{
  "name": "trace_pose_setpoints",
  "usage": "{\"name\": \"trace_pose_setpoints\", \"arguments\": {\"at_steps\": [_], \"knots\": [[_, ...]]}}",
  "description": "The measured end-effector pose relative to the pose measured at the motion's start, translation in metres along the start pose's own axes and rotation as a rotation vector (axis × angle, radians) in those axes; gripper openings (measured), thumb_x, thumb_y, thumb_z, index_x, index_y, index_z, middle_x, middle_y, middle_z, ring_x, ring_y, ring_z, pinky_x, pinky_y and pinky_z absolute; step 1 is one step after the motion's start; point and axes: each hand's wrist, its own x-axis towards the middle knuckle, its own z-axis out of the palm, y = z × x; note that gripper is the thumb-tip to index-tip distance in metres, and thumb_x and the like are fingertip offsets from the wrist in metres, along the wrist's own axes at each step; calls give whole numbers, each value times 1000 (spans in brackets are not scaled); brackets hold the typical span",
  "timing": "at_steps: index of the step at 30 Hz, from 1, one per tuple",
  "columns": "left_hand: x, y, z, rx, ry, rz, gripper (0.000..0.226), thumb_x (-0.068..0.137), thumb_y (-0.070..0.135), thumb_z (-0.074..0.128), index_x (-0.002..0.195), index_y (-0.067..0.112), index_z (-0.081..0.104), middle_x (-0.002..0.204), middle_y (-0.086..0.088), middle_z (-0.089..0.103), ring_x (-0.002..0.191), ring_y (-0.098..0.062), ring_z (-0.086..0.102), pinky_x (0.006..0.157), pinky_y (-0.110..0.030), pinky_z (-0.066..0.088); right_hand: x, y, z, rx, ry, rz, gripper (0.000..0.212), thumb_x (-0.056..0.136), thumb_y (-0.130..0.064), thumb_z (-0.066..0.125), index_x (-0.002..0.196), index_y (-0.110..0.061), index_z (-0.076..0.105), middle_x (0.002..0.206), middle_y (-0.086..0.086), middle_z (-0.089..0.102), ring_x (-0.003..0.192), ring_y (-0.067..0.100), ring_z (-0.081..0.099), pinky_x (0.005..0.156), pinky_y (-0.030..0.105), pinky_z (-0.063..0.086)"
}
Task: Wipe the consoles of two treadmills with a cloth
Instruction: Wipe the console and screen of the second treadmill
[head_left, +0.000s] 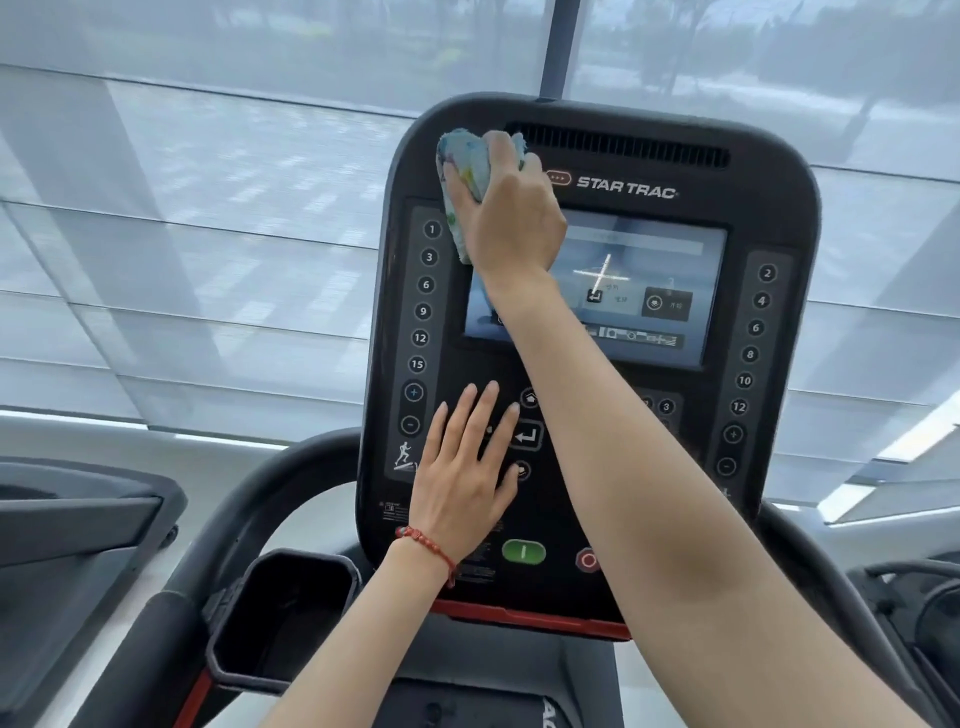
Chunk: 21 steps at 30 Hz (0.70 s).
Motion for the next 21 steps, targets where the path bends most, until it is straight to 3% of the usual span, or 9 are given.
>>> {"name": "trace_pose_setpoints", "arguments": {"at_steps": [4,8,21], "knots": [[-1,-3,-7,-38,-11,12,52,90,29,45,138,11,38,145,-17,37,137,-30,26,110,-47,24,-15,5,-11,231,-107,65,36,87,-51,54,112,-25,55,94,1,63,86,21,59,66,31,44],[-3,-9,-17,-96,13,-2,49,90,28,45,135,8,44,143,-18,40,136,-30,29,111,-47,24,-45,14,-27,414,-36,209,33,83,-49,60,104,-24,58,83,-7,66,80,15,61,71,36,52],[-36,-3,-39,-200,-41,-11,51,90,31,44,133,5,49,140,-18,43,134,-31,31,111,-46,24,-187,75,-76,327,-58,542,33,80,-49,65,105,-30,58,87,-11,65,84,12,62,80,39,53]]}}
